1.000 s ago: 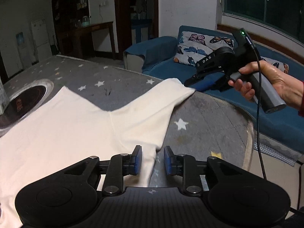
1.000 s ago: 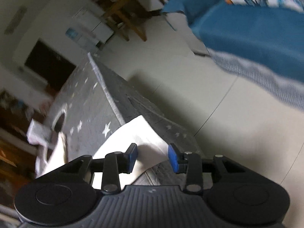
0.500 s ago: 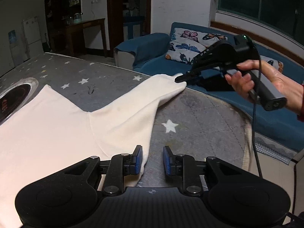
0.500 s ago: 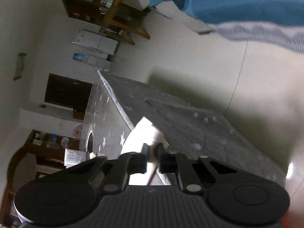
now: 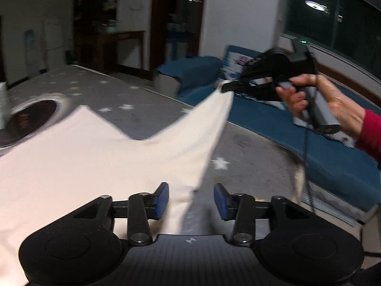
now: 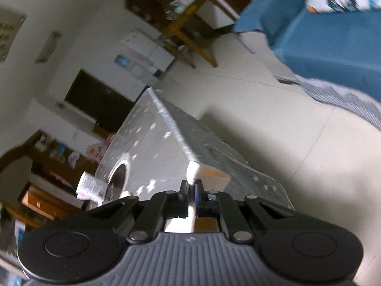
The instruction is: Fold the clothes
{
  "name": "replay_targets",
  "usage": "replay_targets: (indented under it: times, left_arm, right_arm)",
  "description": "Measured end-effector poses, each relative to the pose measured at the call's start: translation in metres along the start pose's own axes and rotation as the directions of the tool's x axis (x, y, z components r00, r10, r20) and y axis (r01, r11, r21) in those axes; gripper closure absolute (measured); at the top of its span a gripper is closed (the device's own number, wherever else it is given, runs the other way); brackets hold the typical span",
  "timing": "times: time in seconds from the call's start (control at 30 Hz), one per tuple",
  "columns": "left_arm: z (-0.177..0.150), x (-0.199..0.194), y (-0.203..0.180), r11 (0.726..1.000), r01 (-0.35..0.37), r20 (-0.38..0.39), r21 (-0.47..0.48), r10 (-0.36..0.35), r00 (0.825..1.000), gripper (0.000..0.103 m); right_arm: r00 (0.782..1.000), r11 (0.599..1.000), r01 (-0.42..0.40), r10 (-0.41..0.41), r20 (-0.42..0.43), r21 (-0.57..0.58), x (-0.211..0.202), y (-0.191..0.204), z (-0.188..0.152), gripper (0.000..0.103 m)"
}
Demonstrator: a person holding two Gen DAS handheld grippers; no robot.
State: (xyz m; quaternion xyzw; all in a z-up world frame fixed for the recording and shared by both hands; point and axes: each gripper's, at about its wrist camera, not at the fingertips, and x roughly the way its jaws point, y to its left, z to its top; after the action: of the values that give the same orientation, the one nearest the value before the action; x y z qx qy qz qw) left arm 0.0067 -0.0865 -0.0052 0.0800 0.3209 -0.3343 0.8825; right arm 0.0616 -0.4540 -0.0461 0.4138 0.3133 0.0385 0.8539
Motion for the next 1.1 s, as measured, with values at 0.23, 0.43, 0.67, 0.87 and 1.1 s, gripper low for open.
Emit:
replay_targets:
  times: [0.23,0.43,0.67,0.87,1.1]
  left_arm:
    - [-0.020,-0.029,0.042,0.979,-0.158,-0.012,-0.125,0.158,0.987,0.054]
    - [-0.037,-0.054,0.070,0.945,-0.241,-0.015,-0.221,0.244,0.970,0.056]
    - [-0.055,-0.076,0.083,0.910,-0.292,-0.019,-0.295,0.300,0.954,0.056]
    - [-0.065,-0.088,0.089,0.889,-0.315,-0.020,-0.333,0.327,0.945,0.055]
    - [-0.069,-0.093,0.092,0.880,-0.311,-0.012,-0.360,0.329,0.944,0.054]
  right_arm:
    - [0.993,0.974,-0.099,0.084,-0.080,-0.205,0.007,0.080,-0.011,0.099]
    - [0.963,0.899,-0.227,0.150,-0.222,-0.375,0.025,0.157,-0.048,0.099]
    - [0.896,0.798,-0.364,0.159,-0.415,-0.480,0.058,0.221,-0.116,0.099]
    - [0.840,0.745,-0.425,0.112,-0.531,-0.514,0.084,0.241,-0.172,0.099]
    - [0.799,0.695,-0.459,0.050,-0.599,-0.554,0.104,0.253,-0.221,0.092]
